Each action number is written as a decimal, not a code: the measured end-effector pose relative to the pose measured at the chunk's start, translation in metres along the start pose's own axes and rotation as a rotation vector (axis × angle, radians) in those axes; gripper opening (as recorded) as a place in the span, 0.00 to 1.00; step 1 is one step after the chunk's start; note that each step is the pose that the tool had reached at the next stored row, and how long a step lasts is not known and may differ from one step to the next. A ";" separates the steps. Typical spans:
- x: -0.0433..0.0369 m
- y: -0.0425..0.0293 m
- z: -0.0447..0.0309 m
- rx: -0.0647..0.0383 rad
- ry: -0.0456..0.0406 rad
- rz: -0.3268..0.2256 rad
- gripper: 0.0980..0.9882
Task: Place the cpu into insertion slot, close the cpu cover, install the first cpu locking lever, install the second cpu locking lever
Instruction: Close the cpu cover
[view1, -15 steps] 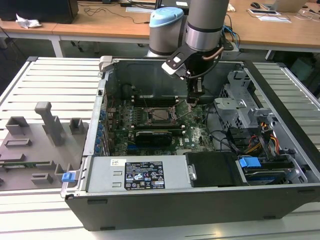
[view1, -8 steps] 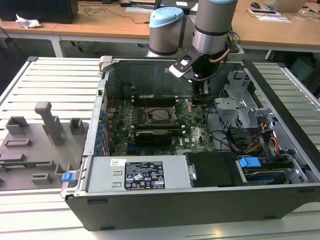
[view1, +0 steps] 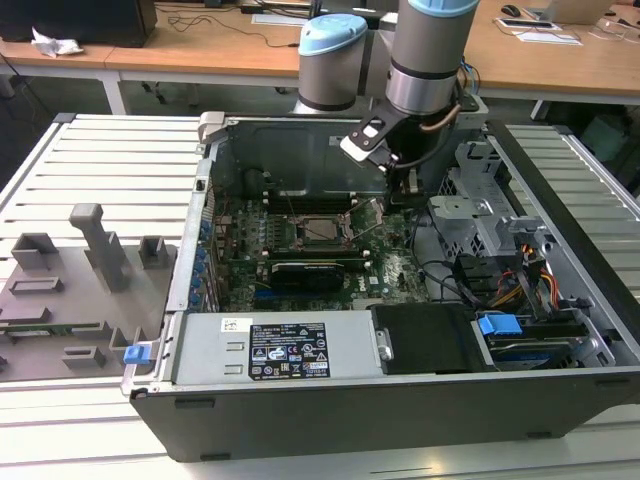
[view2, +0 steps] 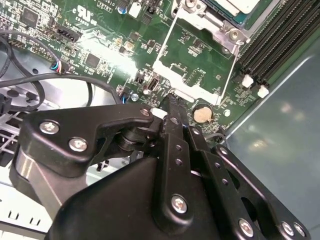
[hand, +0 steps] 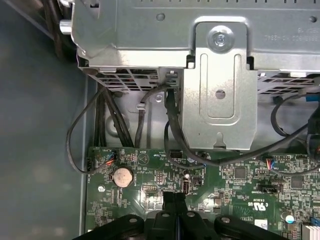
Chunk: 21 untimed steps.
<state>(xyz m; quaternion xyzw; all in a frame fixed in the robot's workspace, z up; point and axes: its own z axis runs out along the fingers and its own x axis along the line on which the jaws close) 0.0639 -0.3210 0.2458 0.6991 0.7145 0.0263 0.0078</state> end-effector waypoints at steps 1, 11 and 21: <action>0.0000 0.0000 0.0011 0.000 0.0001 -0.001 0.01; 0.0001 -0.0018 -0.0023 0.035 0.0011 0.000 0.01; 0.0005 -0.0191 -0.0036 0.035 0.0010 0.000 0.01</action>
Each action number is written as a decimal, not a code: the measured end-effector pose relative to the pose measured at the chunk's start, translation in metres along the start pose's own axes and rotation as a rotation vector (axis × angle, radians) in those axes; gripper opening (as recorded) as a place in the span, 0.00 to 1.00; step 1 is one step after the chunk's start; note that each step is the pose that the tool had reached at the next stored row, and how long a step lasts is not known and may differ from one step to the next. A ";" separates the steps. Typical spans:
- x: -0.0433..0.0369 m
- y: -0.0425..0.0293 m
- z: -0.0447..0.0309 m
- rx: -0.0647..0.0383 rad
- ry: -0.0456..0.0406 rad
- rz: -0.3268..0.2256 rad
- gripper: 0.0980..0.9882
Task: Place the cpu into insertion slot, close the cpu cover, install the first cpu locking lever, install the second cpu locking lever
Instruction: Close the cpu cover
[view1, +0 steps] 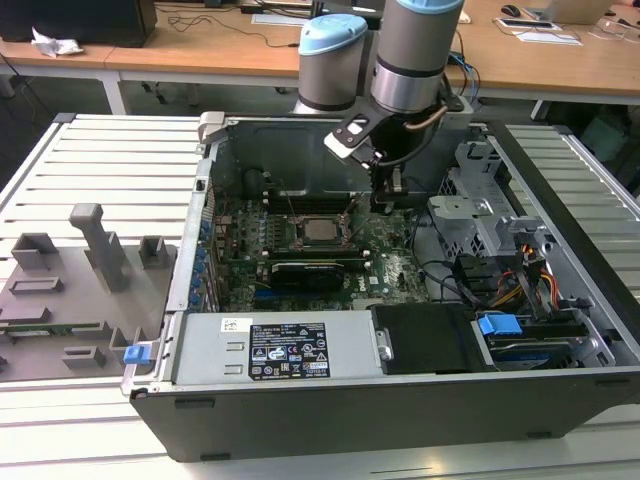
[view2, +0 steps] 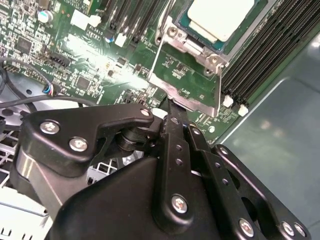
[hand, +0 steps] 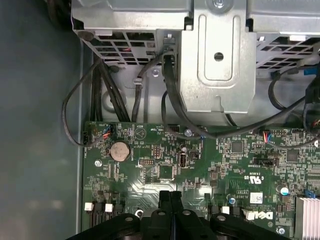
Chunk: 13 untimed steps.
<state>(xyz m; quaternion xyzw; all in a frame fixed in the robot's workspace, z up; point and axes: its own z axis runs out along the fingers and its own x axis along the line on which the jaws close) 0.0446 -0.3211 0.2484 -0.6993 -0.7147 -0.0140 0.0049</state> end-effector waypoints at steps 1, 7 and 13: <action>0.0000 -0.0011 0.0000 0.000 0.0001 0.000 0.01; 0.0002 -0.0112 -0.0001 0.000 0.0000 0.000 0.01; 0.0005 -0.0208 -0.0003 0.000 0.0000 0.000 0.01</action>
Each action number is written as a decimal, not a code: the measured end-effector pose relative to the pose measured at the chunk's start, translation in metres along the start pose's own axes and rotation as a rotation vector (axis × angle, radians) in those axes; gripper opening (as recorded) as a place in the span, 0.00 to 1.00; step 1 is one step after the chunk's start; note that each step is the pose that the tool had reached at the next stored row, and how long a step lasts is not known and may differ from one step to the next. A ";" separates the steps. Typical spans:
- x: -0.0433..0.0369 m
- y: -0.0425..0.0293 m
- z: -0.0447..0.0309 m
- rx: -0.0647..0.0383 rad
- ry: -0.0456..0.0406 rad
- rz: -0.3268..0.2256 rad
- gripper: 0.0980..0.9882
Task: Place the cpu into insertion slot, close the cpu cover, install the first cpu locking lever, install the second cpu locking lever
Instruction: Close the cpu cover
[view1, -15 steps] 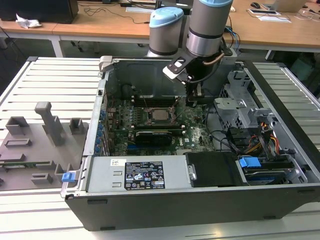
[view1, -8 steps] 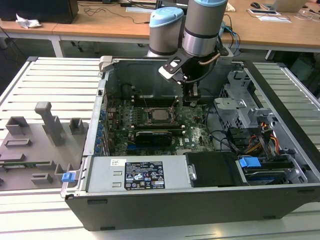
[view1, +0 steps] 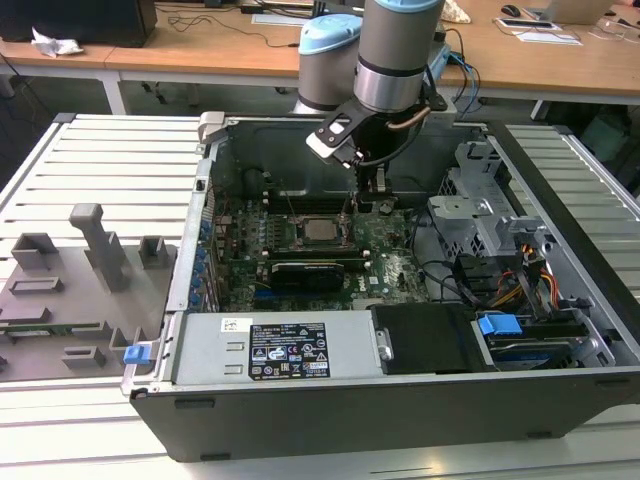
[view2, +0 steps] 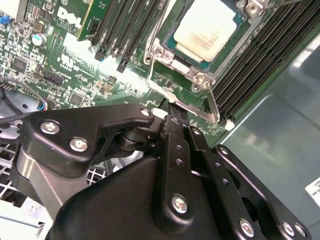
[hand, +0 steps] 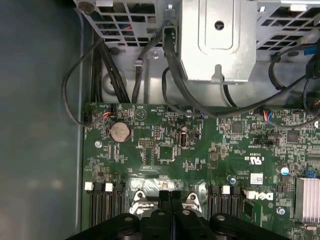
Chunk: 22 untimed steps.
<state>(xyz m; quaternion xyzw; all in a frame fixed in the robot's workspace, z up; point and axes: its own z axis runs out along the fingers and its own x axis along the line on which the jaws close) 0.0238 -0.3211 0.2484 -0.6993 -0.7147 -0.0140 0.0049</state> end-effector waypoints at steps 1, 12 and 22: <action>0.0000 -0.0018 0.0000 0.000 0.0000 0.000 0.01; 0.0004 -0.0207 0.0018 0.000 0.0000 0.000 0.01; 0.0013 -0.0469 0.0057 0.000 0.0000 0.000 0.01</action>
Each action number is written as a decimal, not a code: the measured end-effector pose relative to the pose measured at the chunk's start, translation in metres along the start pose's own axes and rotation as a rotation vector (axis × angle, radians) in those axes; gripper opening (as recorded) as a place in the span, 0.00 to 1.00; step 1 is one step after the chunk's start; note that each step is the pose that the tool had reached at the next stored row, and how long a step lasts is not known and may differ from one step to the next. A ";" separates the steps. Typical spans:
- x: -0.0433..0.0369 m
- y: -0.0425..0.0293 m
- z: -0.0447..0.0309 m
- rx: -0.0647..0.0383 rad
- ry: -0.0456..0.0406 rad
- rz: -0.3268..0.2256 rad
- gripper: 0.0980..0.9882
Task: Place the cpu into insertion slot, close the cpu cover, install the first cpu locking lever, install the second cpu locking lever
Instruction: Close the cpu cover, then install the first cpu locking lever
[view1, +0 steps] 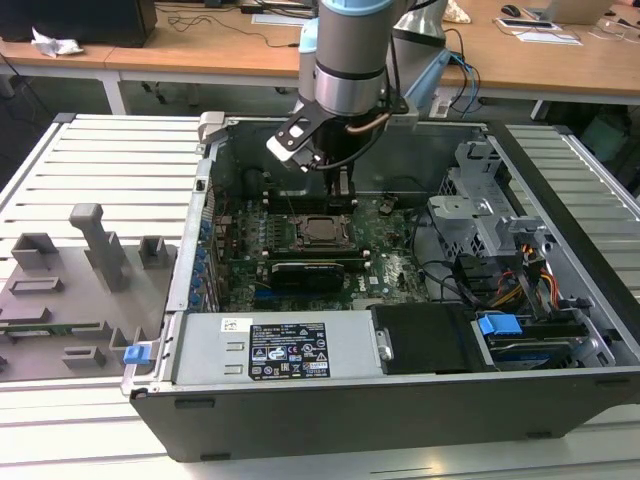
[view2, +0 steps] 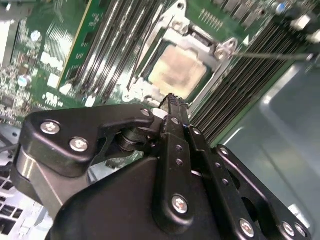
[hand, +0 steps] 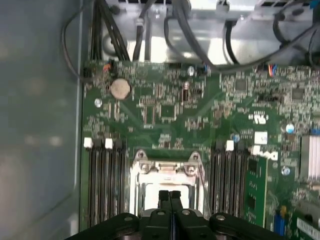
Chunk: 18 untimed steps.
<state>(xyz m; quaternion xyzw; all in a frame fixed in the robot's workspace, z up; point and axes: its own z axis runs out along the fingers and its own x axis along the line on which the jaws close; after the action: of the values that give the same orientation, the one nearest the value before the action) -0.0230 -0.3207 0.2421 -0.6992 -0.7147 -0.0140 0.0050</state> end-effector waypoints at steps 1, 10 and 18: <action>0.0001 -0.0033 0.0006 0.000 0.0000 0.000 0.01; 0.0002 -0.0097 0.0026 0.000 0.0002 -0.005 0.01; 0.0003 -0.0123 0.0023 0.000 0.0002 -0.005 0.01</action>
<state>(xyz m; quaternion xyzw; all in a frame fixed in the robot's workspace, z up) -0.0353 -0.3206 0.2396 -0.6974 -0.7165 -0.0140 0.0050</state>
